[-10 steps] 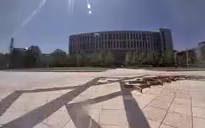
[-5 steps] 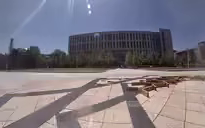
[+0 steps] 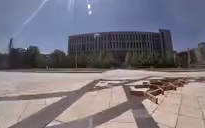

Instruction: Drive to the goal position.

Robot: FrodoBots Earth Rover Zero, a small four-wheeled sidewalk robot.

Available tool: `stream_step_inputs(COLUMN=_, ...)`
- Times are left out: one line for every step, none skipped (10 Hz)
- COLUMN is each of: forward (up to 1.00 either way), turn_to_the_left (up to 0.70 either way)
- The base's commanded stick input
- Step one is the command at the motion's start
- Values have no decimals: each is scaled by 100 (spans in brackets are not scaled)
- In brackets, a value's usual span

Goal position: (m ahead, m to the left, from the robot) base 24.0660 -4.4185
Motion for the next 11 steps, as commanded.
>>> stream_step_inputs(forward=70, turn_to_the_left=0)
stream_step_inputs(forward=70, turn_to_the_left=0)
stream_step_inputs(forward=70, turn_to_the_left=0)
stream_step_inputs(forward=70, turn_to_the_left=0)
stream_step_inputs(forward=70, turn_to_the_left=0)
stream_step_inputs(forward=70, turn_to_the_left=0)
stream_step_inputs(forward=70, turn_to_the_left=0)
stream_step_inputs(forward=70, turn_to_the_left=0)
stream_step_inputs(forward=70, turn_to_the_left=0)
stream_step_inputs(forward=70, turn_to_the_left=0)
stream_step_inputs(forward=70, turn_to_the_left=0)
